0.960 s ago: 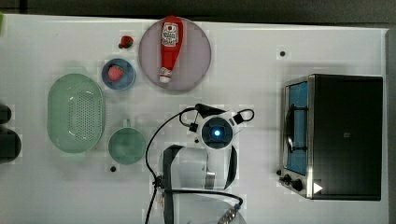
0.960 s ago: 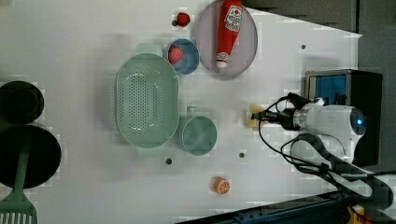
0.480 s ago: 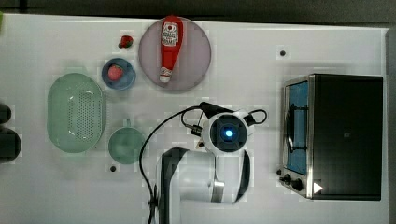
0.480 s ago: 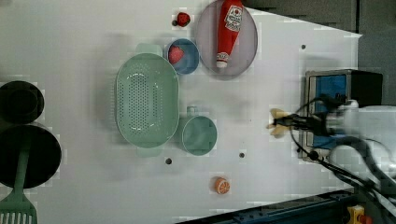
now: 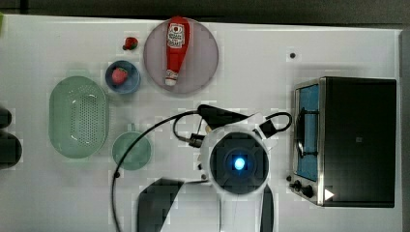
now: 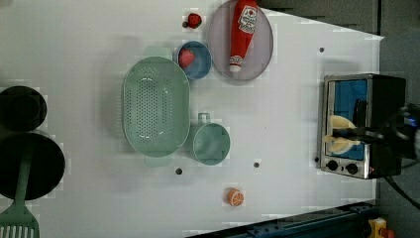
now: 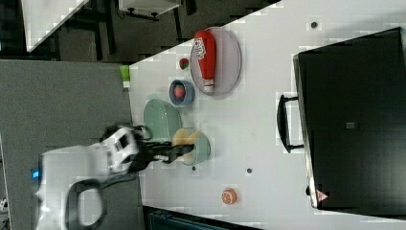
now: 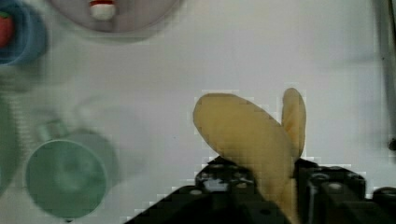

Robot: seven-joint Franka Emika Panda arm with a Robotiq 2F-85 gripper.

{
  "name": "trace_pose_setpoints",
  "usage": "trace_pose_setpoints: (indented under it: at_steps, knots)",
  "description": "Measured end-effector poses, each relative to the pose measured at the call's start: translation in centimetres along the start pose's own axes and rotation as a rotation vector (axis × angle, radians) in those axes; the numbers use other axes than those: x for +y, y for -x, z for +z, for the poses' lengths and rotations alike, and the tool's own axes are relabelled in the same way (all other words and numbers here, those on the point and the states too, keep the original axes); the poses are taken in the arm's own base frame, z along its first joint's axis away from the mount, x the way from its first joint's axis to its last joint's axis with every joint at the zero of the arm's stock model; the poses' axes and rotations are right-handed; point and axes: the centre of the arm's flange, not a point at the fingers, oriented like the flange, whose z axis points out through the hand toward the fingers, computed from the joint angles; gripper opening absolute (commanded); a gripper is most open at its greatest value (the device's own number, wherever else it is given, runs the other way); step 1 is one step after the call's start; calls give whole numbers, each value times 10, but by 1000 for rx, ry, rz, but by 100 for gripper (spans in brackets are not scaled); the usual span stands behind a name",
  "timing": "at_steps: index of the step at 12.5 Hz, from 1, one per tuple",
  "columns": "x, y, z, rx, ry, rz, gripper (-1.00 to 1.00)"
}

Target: Pick Banana and place it in mug.

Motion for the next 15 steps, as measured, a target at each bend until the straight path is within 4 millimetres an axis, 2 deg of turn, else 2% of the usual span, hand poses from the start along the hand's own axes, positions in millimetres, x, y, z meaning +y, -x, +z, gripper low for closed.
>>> trace_pose_setpoints:
  at_steps: [2, 4, 6, 8, 12, 13, 15]
  knots:
    - [-16, 2, -34, 43, -5, -29, -45]
    - [-29, 13, -42, 47, 25, -10, -46]
    - [-68, 24, -40, 51, 37, 13, -46]
    - [-114, 37, -29, 16, 27, 49, -45]
    - [-215, 102, 9, -65, 50, 71, -45]
    - [-236, 116, 20, -83, 54, 85, -45]
    - [-261, 132, 43, -99, 72, 98, -45]
